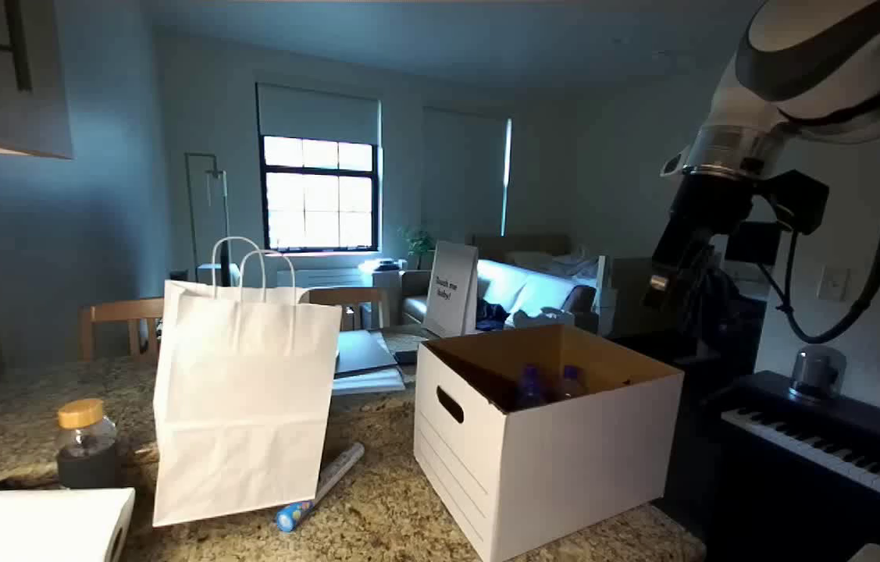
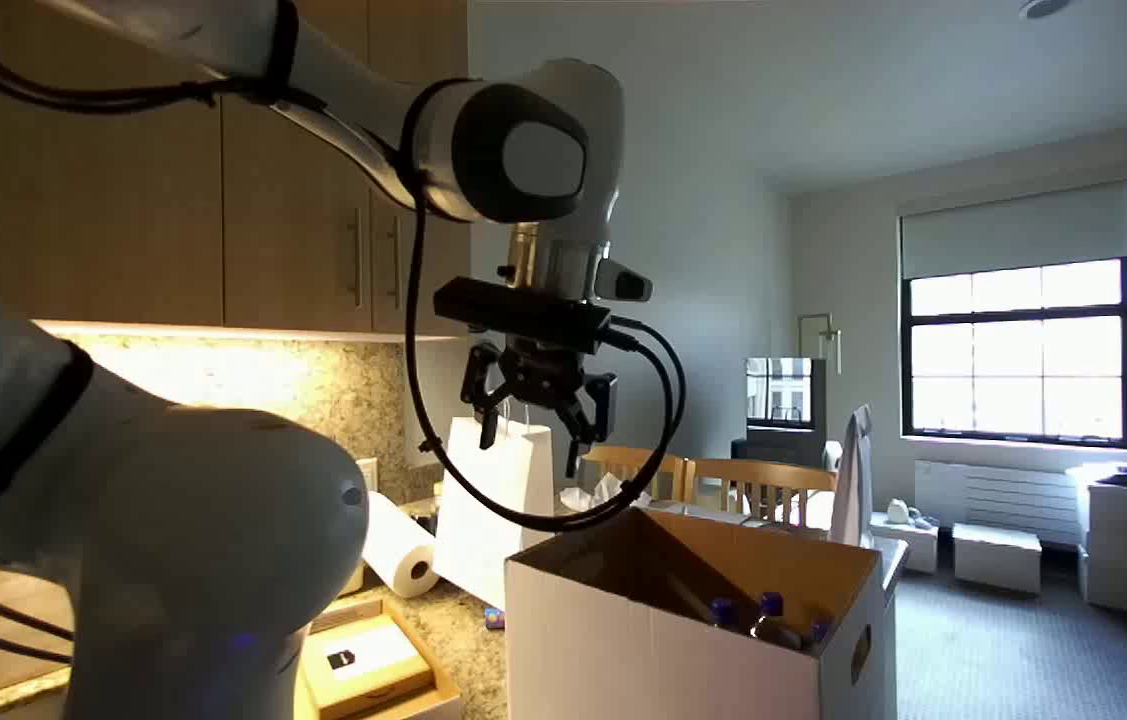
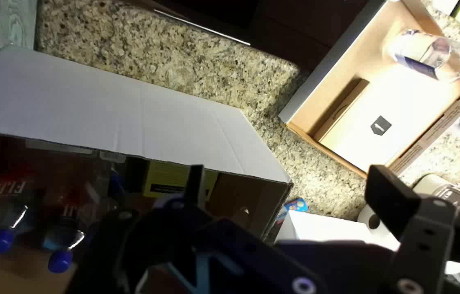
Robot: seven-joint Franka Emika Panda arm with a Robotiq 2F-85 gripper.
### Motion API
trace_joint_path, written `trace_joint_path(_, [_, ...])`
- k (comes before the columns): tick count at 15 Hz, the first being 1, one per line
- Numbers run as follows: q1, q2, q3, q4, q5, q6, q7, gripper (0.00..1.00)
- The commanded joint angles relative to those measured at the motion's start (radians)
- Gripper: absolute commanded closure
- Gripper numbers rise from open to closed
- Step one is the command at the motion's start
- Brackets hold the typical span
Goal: Pick up the bottle from the countertop and put it in the box.
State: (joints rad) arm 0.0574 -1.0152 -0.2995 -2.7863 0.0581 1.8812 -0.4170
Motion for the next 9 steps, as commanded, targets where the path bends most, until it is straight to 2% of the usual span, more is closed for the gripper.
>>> trace_joint_path(1, [-0.013,0.004,0.011,0.002,0.011,-0.002,-0.010,0.00])
trace_joint_path(7, [-0.013,0.004,0.011,0.002,0.011,-0.002,-0.010,0.00])
trace_joint_path(9, [-0.032,0.005,0.012,0.028,-0.018,-0.023,-0.013,0.00])
